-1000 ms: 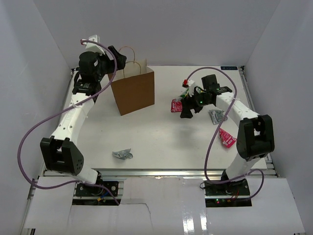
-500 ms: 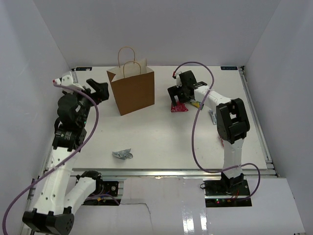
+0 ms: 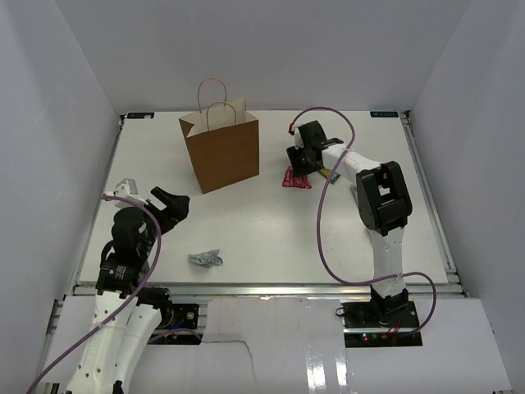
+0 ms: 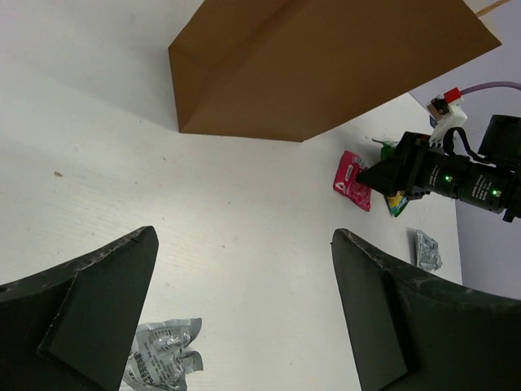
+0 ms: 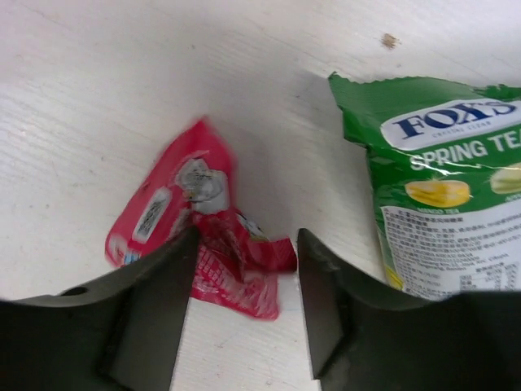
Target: Place the snacks into the paper bag
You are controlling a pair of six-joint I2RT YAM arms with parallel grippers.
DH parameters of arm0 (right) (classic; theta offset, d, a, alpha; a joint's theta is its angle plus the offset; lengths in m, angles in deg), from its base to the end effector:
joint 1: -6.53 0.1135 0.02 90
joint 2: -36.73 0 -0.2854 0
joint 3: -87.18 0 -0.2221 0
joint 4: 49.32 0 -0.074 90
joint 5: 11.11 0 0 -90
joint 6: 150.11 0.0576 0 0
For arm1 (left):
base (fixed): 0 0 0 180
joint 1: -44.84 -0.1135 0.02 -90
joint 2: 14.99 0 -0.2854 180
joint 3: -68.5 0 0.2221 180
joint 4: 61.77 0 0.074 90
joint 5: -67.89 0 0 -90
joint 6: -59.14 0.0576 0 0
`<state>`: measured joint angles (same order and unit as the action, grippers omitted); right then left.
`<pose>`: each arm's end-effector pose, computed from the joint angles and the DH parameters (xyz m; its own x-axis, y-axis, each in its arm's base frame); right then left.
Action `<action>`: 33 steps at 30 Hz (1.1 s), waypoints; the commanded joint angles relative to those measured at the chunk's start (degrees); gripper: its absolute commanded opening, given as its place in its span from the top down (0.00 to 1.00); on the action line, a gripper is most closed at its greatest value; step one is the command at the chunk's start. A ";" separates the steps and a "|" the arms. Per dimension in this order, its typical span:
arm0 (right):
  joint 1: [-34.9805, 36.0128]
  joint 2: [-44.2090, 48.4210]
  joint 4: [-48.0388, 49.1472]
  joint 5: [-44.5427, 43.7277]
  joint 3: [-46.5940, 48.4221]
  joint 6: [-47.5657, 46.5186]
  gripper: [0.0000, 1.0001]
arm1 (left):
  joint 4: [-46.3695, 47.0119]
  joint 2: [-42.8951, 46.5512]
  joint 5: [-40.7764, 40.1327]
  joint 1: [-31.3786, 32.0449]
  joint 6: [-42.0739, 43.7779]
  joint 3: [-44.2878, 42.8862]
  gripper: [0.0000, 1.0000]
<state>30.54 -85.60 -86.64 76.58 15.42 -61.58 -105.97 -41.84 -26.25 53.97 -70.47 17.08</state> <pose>0.4304 0.1892 0.1978 -0.7039 -0.3416 -0.6227 -0.4018 0.9145 -0.0475 0.0907 -0.0104 0.2906 -0.3136 -0.5937 -0.7411 -0.1413 0.8010 -0.5818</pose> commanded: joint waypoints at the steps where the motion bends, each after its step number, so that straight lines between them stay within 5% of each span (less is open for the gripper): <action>1: -0.72 -0.20 0.47 1.78 -0.55 0.51 0.48 | -0.65 -1.00 1.94 0.02 -3.01 0.59 0.02; 10: -3.70 4.01 0.38 14.50 -2.84 -6.15 0.92 | -0.21 -2.42 4.05 0.02 -3.98 1.20 0.02; 14: -5.37 9.72 0.38 32.66 -3.37 -17.74 0.92 | -0.91 -0.49 6.34 0.02 -6.34 3.05 0.02; 20: -5.20 16.50 0.90 45.28 8.91 -22.18 0.92 | -8.55 0.22 2.91 0.10 -19.69 5.50 0.02; 25: -1.78 14.92 8.01 39.50 26.39 -15.15 0.92 | -11.54 -0.04 4.05 0.10 -32.62 8.50 0.02; 33: 11.04 9.04 26.80 15.16 32.14 -15.23 0.92 | -15.49 -2.59 6.15 0.10 -40.53 8.59 0.02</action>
<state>38.67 -73.18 -69.35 101.68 47.14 -77.21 -118.74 -43.59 -22.01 53.97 -104.72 26.00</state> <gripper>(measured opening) 0.111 0.979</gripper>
